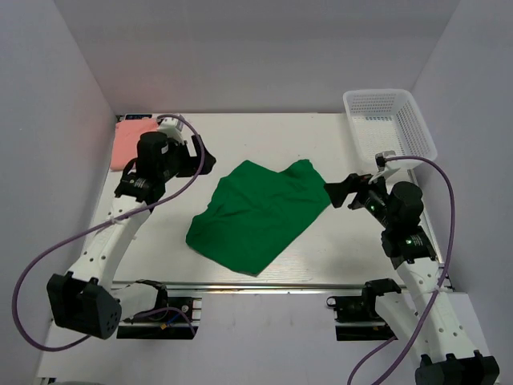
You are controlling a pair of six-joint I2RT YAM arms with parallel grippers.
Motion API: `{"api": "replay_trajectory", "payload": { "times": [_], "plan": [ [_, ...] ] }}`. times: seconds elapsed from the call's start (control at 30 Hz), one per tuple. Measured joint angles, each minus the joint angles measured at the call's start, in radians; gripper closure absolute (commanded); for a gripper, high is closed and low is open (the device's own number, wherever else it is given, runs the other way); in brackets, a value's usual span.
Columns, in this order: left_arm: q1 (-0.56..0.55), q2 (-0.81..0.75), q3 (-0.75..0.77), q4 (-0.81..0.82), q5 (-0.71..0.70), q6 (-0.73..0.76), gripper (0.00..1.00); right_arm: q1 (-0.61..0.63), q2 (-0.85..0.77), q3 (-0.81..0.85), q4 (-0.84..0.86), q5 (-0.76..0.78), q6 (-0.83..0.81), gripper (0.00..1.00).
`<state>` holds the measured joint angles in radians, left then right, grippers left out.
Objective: Fold and stack the t-shirts
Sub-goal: Flatten out the tshirt
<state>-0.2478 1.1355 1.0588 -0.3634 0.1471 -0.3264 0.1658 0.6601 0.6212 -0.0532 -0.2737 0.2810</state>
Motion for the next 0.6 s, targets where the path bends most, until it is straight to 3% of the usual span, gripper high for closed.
{"api": "replay_trajectory", "payload": {
  "times": [0.33,0.6],
  "plan": [
    [-0.002,0.084,0.018,-0.037,0.046,0.022,0.00,0.000,0.063,0.000,0.021,-0.076,0.005,0.10],
    [-0.003,0.172,0.022,0.002,0.043,0.032,0.00,0.000,0.299,0.065,-0.005,-0.101,-0.005,0.10]
  ]
}}
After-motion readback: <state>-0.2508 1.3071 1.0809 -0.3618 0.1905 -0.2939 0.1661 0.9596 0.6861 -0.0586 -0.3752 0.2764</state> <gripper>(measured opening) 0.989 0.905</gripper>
